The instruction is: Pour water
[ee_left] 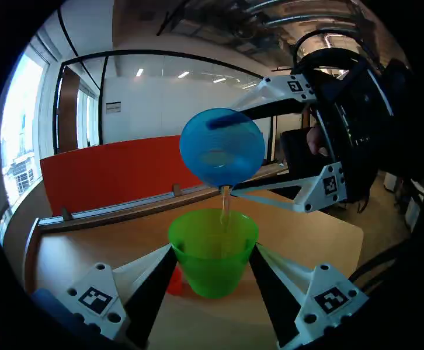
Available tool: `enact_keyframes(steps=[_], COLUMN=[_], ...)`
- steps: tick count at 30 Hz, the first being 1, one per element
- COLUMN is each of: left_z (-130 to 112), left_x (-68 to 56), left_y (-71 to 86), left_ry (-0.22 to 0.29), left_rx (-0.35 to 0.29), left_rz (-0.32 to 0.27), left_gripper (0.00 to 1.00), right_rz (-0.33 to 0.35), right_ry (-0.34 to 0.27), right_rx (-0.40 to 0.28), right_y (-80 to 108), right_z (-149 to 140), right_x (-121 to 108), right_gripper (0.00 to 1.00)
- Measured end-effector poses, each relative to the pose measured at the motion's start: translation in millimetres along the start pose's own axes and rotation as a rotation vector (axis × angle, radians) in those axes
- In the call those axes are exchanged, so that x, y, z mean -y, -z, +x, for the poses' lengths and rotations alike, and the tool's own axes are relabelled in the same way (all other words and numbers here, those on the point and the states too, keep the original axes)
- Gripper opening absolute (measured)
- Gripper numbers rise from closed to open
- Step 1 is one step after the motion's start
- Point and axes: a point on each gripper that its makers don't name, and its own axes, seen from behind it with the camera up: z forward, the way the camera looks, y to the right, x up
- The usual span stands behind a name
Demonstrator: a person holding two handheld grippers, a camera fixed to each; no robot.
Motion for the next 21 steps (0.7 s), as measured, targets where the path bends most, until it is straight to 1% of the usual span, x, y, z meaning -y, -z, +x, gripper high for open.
enact_keyframes(steps=[6,14,21], left_z=[0.0,-0.9,-2.3], left_x=[0.6,0.9,1.6], left_y=[0.3,0.7,1.7], left_ry=[0.001,0.003,0.004], left_rx=[0.0,0.0,0.001], left_rz=[0.0,0.001,0.004], left_gripper=[0.83,0.83,0.83], right_rz=[0.0,-0.001,0.0], right_ry=[0.028,0.038,0.058], right_rx=[0.005,0.003,0.004], right_y=[1.2,1.3,1.2], right_z=[-0.8,0.6,1.7], right_x=[0.0,-0.6,-0.5], right_gripper=[0.87,0.87,0.87])
